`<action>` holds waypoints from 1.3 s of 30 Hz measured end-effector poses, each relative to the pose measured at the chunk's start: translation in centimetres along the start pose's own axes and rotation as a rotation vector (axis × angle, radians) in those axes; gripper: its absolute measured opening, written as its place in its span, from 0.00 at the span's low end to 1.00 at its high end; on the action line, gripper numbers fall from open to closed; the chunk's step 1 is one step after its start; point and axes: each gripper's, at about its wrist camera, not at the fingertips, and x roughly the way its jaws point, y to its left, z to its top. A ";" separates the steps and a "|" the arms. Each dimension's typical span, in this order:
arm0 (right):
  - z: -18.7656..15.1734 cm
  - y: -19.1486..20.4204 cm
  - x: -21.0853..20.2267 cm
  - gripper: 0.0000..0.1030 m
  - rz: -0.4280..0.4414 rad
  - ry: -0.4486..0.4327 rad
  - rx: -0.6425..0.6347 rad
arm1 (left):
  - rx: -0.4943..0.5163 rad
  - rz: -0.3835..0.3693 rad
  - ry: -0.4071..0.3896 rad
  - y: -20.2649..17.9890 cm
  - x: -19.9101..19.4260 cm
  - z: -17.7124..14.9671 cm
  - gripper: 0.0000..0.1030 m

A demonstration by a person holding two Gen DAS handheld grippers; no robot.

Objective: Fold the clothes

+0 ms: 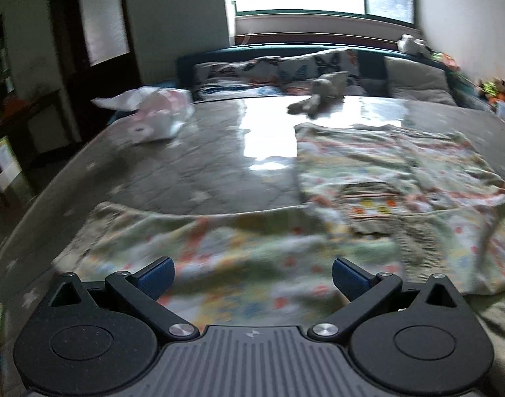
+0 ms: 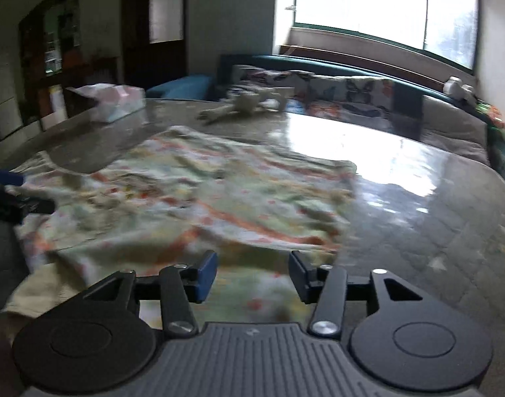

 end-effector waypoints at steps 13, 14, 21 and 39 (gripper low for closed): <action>0.5 6.9 2.4 0.57 0.156 0.030 -0.150 | -0.186 0.194 -0.008 8.7 0.1 -0.5 0.99; 0.5 6.9 2.2 0.61 0.155 0.028 -0.152 | -0.205 0.205 -0.009 9.4 0.2 -0.5 0.99; 0.3 7.0 1.3 0.62 0.145 0.014 -0.163 | -0.333 0.271 0.015 13.9 1.5 -0.3 0.82; -0.3 5.3 -0.1 0.62 0.121 -0.012 -0.082 | -0.424 0.151 -0.039 13.7 0.5 -0.1 0.08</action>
